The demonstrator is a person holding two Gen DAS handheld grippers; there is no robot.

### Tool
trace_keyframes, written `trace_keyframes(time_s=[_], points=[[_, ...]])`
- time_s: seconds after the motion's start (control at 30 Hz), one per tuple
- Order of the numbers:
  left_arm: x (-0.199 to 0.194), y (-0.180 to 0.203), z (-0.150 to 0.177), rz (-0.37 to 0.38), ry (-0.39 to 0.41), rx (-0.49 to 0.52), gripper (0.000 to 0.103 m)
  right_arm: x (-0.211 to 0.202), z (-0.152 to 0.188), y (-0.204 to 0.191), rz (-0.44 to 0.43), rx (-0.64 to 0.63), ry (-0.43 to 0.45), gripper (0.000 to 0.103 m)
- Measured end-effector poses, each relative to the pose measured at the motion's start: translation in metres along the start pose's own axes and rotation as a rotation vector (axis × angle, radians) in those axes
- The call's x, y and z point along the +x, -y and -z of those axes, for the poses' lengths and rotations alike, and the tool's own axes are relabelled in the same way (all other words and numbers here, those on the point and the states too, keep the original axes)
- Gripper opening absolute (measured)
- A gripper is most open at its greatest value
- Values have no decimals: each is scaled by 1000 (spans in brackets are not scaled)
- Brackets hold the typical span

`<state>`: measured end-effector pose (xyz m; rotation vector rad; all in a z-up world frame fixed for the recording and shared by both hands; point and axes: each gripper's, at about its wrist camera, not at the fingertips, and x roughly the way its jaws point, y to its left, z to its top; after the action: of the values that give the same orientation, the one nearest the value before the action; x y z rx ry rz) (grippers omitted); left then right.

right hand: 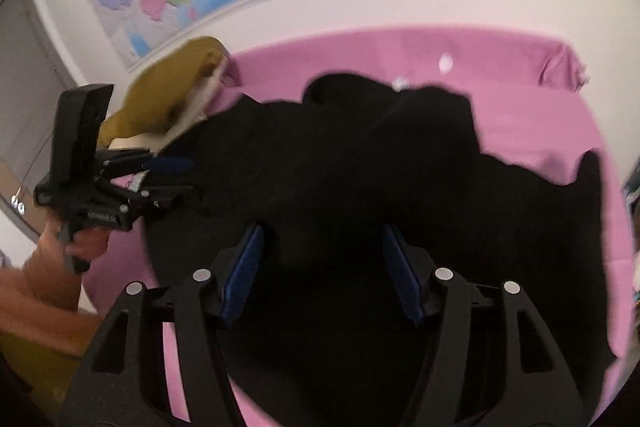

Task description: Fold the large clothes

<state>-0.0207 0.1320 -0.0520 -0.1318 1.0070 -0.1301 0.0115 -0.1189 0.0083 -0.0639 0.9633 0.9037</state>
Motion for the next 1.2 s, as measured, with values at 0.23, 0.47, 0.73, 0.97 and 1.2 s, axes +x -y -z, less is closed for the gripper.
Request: trace_keyframes(time_s=[0.23,0.47,0.73,0.97,1.2], points=[[3,-3,-15,-27,60,-33,17,-15,-16,1,0,-12,103,5],[-59,-29,-39,-52,305,-141,0,-74,-34,-12,-30,-49,370,2],[-31,-22,-23,6,169,-79,26,13,-5,28,98,23,67,6],[-25,-2,-5,29,141,11,65,-33,-18,11,119,19,183,59],[-15,-8,-3,22,127,-27,66,11,-45,-44,7,-119,55,63]])
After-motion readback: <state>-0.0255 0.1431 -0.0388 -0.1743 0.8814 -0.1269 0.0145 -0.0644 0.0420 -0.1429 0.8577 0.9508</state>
